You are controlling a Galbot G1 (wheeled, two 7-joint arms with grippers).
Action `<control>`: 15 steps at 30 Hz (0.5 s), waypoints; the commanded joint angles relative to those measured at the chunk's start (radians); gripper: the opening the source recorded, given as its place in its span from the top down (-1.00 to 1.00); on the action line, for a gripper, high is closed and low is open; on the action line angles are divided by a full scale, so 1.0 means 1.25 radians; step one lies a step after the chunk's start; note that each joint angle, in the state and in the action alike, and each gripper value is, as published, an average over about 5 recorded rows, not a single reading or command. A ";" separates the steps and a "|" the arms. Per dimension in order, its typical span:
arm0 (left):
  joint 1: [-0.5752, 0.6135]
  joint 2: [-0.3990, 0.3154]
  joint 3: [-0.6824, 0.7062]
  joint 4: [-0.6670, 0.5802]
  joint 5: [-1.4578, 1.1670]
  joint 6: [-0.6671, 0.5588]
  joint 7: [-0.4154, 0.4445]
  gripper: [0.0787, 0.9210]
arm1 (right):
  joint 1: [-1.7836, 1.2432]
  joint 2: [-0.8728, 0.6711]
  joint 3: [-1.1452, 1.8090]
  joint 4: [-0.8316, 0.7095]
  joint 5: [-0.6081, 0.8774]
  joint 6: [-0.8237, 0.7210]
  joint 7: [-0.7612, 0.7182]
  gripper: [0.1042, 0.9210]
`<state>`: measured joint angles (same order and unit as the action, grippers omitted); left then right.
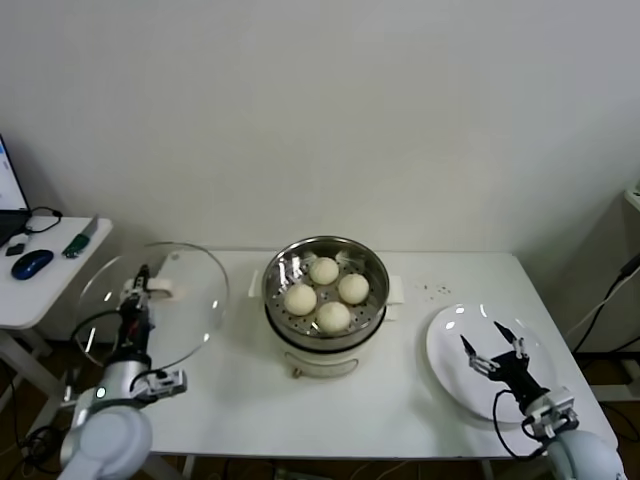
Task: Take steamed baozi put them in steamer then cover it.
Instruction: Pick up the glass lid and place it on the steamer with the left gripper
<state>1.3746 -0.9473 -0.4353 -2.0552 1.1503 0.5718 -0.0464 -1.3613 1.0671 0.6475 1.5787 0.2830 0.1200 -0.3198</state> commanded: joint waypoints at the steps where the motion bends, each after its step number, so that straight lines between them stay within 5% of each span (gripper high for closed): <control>1: -0.193 0.027 0.237 -0.091 0.054 0.161 0.144 0.83 | 0.058 -0.001 -0.052 -0.014 -0.022 -0.006 0.018 -0.76; 15: -0.410 -0.190 0.441 0.055 0.230 0.171 0.292 0.83 | 0.046 0.014 -0.038 -0.016 -0.045 -0.003 0.024 -0.76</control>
<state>1.0736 -1.0101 -0.0993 -2.0803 1.2783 0.7322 0.1780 -1.3093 1.0805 0.5997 1.5622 0.2427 0.1146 -0.2960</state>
